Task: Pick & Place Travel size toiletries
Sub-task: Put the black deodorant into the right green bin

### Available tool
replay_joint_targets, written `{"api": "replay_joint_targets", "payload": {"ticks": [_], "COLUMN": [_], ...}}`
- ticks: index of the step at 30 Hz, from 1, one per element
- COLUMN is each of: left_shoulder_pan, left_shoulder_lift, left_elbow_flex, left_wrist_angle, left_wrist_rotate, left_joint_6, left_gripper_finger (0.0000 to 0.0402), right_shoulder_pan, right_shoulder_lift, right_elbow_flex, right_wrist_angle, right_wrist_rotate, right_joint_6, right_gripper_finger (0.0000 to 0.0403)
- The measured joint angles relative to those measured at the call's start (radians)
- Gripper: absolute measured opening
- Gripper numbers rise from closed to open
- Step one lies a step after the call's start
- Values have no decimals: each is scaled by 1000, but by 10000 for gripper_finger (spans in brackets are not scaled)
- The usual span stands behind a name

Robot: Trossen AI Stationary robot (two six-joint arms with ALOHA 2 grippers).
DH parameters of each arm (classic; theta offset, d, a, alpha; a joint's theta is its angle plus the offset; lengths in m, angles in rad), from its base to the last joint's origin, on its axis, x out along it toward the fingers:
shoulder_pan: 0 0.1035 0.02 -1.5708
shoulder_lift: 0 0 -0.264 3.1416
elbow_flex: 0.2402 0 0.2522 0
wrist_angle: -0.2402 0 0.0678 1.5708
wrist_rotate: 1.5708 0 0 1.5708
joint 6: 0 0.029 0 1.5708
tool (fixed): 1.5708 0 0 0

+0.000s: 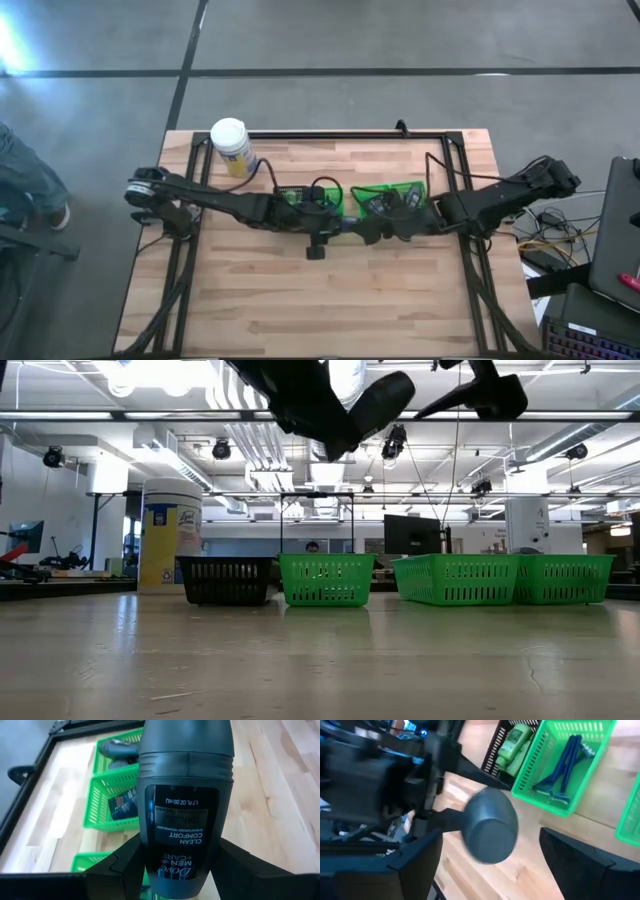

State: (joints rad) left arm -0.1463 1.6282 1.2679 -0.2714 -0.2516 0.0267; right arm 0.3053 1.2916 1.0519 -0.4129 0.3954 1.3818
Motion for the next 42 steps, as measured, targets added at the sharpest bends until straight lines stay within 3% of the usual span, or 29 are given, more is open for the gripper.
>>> {"api": "replay_joint_targets", "payload": {"ticks": [14, 19, 26, 30, 35, 39, 42], "left_shoulder_pan": [-3, -3, -13, -22, -32, -34, -35], "left_shoulder_lift": [28, 27, 27, 27, 19, -9, -35], "left_elbow_flex": [33, 43, 43, 43, 42, 42, 41], "left_wrist_angle": [15, 19, 16, 18, -40, -140, -171], "left_wrist_rotate": [19, 19, 16, 14, -32, -128, -136], "left_joint_6": [44, 46, 51, 43, 35, -23, -67], "left_gripper_finger": [190, 190, 192, 218, 279, 310, 316], "right_shoulder_pan": [-17, -19, -17, -17, -15, 18, 76], "right_shoulder_lift": [47, 58, 57, 55, 29, -21, -66], "right_elbow_flex": [2, 1, 1, 1, 2, 7, 7], "right_wrist_angle": [60, 52, 52, 50, -126, -391, -609], "right_wrist_rotate": [-35, -38, -34, -38, -16, 81, 172], "right_joint_6": [9, 11, 12, 6, 17, 109, 255], "right_gripper_finger": [321, 281, 195, 192, 192, 196, 193]}}
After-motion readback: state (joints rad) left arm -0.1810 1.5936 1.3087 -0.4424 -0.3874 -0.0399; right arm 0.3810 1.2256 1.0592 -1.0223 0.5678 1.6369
